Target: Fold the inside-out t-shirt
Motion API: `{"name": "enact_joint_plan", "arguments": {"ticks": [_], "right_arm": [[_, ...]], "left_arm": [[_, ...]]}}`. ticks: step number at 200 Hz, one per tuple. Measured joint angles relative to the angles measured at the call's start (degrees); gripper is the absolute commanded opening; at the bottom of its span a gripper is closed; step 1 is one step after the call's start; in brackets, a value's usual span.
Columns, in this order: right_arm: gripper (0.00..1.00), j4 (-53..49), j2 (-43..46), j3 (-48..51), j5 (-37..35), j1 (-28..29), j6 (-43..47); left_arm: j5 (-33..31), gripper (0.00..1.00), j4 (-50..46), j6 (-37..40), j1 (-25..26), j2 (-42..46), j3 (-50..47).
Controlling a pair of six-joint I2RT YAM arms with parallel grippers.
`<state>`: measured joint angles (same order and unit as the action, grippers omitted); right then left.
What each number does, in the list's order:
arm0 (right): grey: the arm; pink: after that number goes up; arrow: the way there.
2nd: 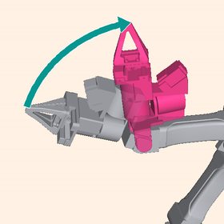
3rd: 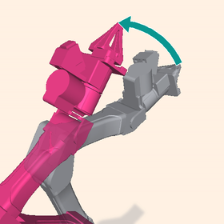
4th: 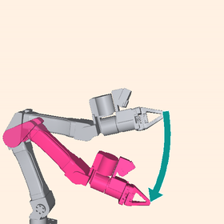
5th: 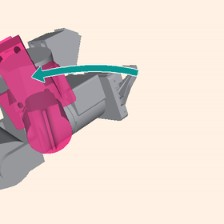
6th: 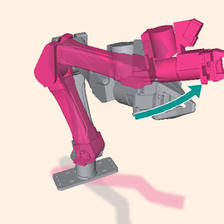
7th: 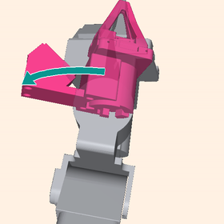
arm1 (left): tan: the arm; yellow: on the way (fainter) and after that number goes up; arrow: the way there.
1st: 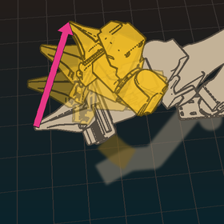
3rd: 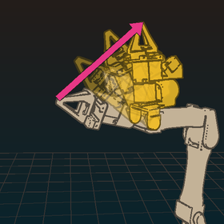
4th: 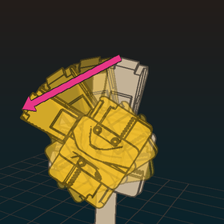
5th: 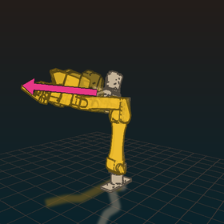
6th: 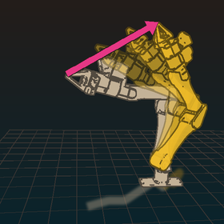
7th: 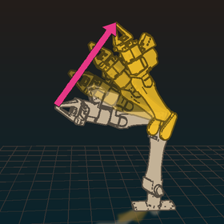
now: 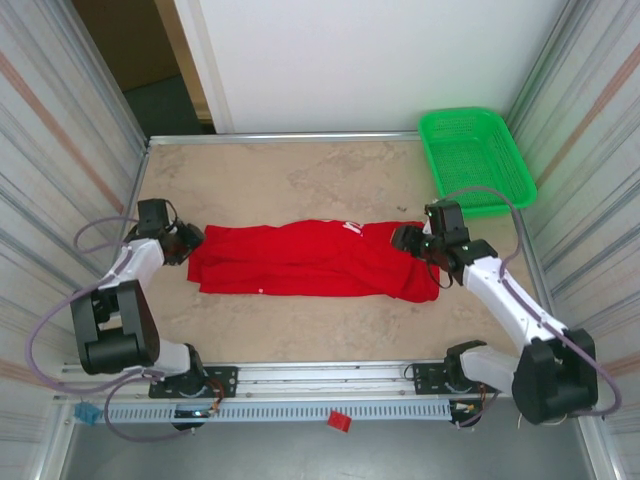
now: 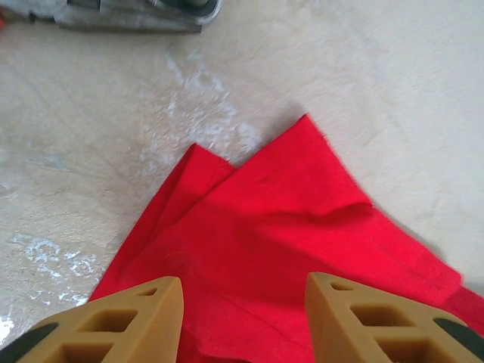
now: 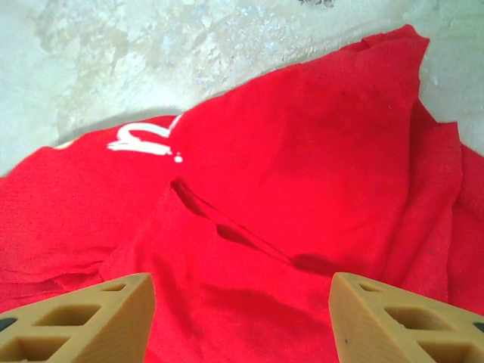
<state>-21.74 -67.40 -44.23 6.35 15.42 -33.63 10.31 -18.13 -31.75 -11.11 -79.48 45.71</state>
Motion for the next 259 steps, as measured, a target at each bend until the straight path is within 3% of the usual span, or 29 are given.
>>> {"name": "enact_joint_plan", "arguments": {"ticks": [41,89,143,217,259], "right_arm": [[0.57,-1.0,-10.2,-2.0,1.0,-0.5,2.2],[0.52,-1.3,-10.8,0.8,2.0,-0.3,2.4],[0.56,-0.8,-13.4,1.4,2.4,1.4,2.4],[0.6,-4.1,-5.2,2.6,-1.2,1.7,2.3],[0.58,-4.5,-6.6,2.9,-2.3,1.0,2.2]], "left_arm": [[0.0,0.52,-0.5,0.8,3.5,1.3,0.1],[0.2,0.54,-0.3,1.1,7.5,-2.1,0.2],[0.2,0.54,-0.1,1.1,8.9,-4.1,0.3],[0.2,0.54,0.0,1.0,9.5,-4.1,0.3],[0.2,0.55,0.0,1.0,10.4,-3.7,0.7]]}}
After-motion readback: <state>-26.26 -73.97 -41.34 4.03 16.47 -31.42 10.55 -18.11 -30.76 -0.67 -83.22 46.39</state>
